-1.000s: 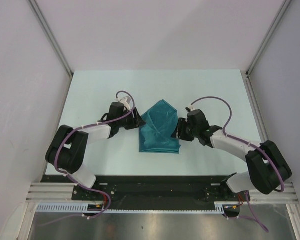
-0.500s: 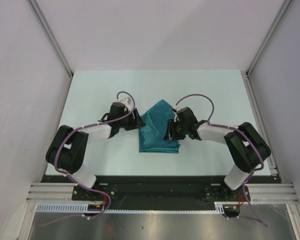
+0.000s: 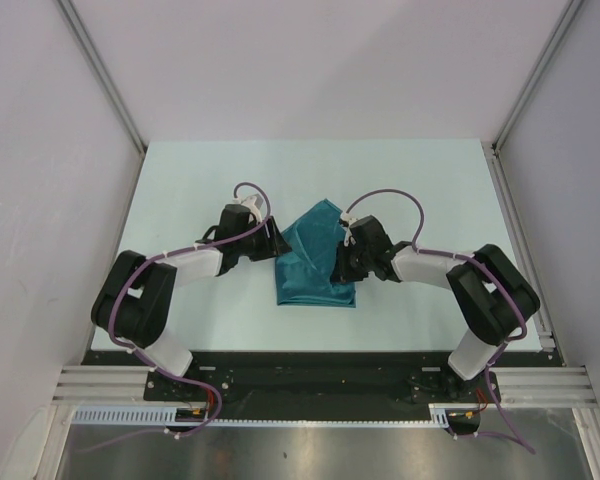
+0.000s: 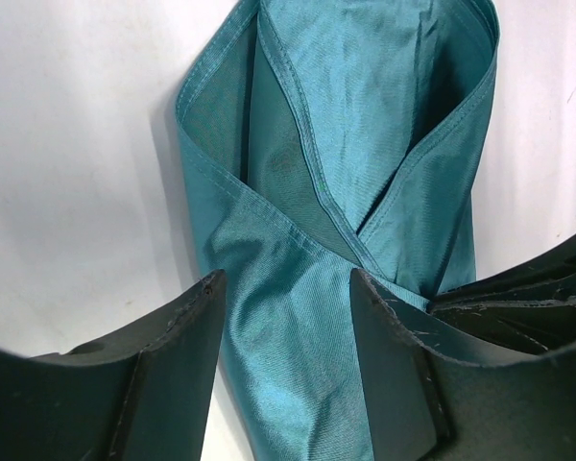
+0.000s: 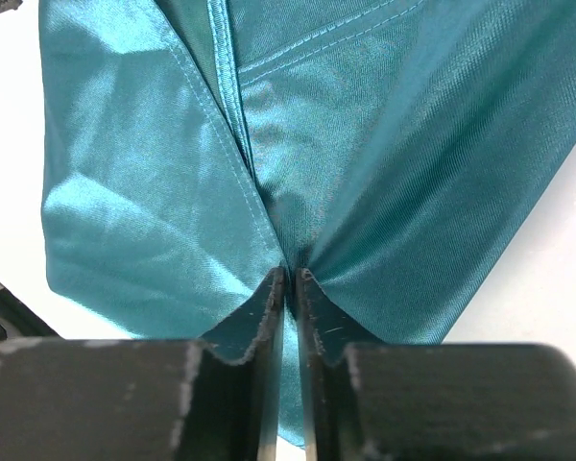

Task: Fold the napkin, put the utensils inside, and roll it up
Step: Fold the napkin

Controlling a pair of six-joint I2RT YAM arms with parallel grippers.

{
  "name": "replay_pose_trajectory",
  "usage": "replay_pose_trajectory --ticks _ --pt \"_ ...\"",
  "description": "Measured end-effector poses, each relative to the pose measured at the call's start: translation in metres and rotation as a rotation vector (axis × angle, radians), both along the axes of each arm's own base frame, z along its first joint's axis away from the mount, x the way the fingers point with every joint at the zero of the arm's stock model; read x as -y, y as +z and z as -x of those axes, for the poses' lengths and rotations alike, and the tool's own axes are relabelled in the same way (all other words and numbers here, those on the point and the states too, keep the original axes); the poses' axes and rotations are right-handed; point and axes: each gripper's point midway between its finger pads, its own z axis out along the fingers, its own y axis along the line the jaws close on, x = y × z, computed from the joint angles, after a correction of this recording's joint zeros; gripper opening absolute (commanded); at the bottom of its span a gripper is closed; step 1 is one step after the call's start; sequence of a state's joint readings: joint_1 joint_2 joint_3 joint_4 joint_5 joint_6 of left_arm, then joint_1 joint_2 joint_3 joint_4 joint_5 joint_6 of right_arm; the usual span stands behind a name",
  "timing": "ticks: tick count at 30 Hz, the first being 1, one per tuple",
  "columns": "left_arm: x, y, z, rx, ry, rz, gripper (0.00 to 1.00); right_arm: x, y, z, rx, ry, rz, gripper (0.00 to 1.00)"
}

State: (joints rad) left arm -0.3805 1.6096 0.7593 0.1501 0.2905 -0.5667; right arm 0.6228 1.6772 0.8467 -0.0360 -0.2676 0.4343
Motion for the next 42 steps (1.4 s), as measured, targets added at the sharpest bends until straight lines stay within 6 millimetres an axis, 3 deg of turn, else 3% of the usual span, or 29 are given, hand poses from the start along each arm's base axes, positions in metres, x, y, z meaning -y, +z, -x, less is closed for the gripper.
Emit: replay_pose_trajectory --ticks 9,20,33,42 --pt "-0.002 0.001 0.001 -0.003 0.008 -0.009 0.59 0.000 0.003 0.002 0.004 -0.001 0.005 0.00" --pt "-0.004 0.004 0.000 0.002 0.016 -0.014 0.59 0.000 0.041 0.003 0.089 -0.007 -0.027 0.00" --pt "-0.004 0.004 0.000 0.003 0.016 -0.014 0.59 0.025 0.015 0.015 0.067 -0.054 0.060 0.00" --pt "-0.003 0.005 0.000 0.005 0.015 -0.012 0.59 0.025 0.013 0.012 0.080 -0.058 0.066 0.00"
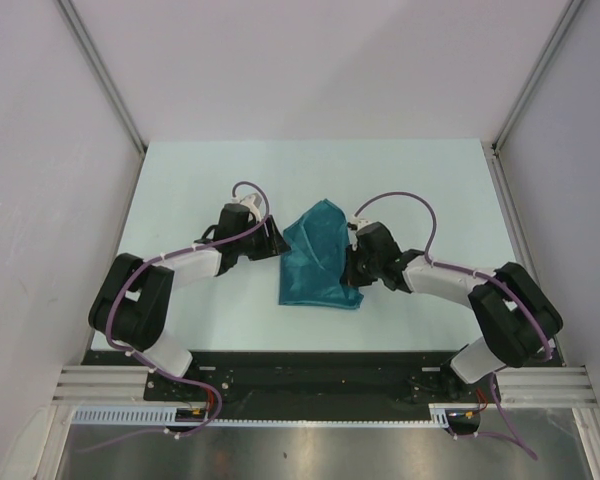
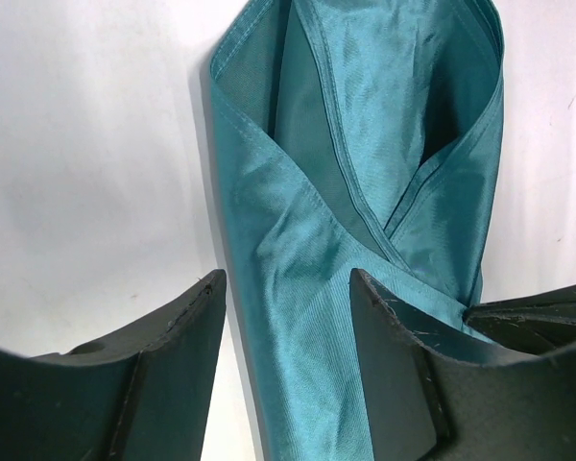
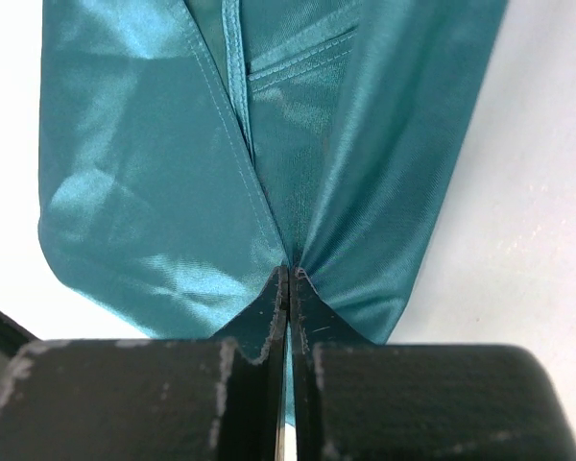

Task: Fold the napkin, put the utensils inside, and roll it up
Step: Fold the napkin

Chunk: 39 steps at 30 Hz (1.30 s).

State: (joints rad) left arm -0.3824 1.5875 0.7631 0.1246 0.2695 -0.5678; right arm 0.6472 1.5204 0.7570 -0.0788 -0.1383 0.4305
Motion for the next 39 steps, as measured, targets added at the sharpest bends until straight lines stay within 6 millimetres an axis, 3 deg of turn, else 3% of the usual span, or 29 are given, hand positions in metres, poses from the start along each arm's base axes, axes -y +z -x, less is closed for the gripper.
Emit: replay_pose_trajectory --ticks 10,12,13,15,16,18,19,21,26,29,39 --pt "-0.004 -0.008 0.014 -0.022 0.002 -0.001 0.59 -0.006 -0.005 -0.009 0.001 0.015 0.013 0.00" --pt "-0.007 -0.012 0.023 -0.035 0.001 0.000 0.61 -0.007 -0.007 -0.009 -0.001 0.017 0.015 0.09" --pt "-0.008 -0.013 0.027 -0.040 0.003 0.001 0.61 -0.008 -0.007 -0.010 -0.001 0.019 0.016 0.23" --pt "-0.011 -0.018 0.035 -0.055 0.006 0.005 0.62 -0.010 -0.004 -0.011 0.002 0.021 0.011 0.37" --pt "-0.012 -0.020 0.041 -0.064 0.006 0.009 0.62 -0.011 -0.002 -0.013 0.007 0.021 0.006 0.50" --pt "-0.012 -0.024 0.051 -0.080 0.004 0.019 0.62 -0.015 0.004 -0.016 0.016 0.022 -0.008 0.58" --pt "-0.013 -0.025 0.057 -0.089 0.003 0.022 0.62 -0.016 0.008 -0.017 0.022 0.023 -0.015 0.67" --pt "-0.013 -0.026 0.065 -0.098 0.001 0.030 0.62 -0.017 0.018 -0.016 0.035 0.026 -0.029 0.73" --pt "-0.015 -0.024 0.083 -0.104 -0.002 0.060 0.62 -0.012 0.049 -0.010 0.068 0.007 -0.063 0.75" --pt "-0.014 -0.022 0.088 -0.101 -0.005 0.075 0.62 -0.005 0.054 -0.004 0.050 -0.022 -0.073 0.74" --pt "-0.007 -0.022 0.103 -0.128 -0.024 0.142 0.62 0.041 -0.005 0.042 -0.189 -0.154 -0.051 0.69"
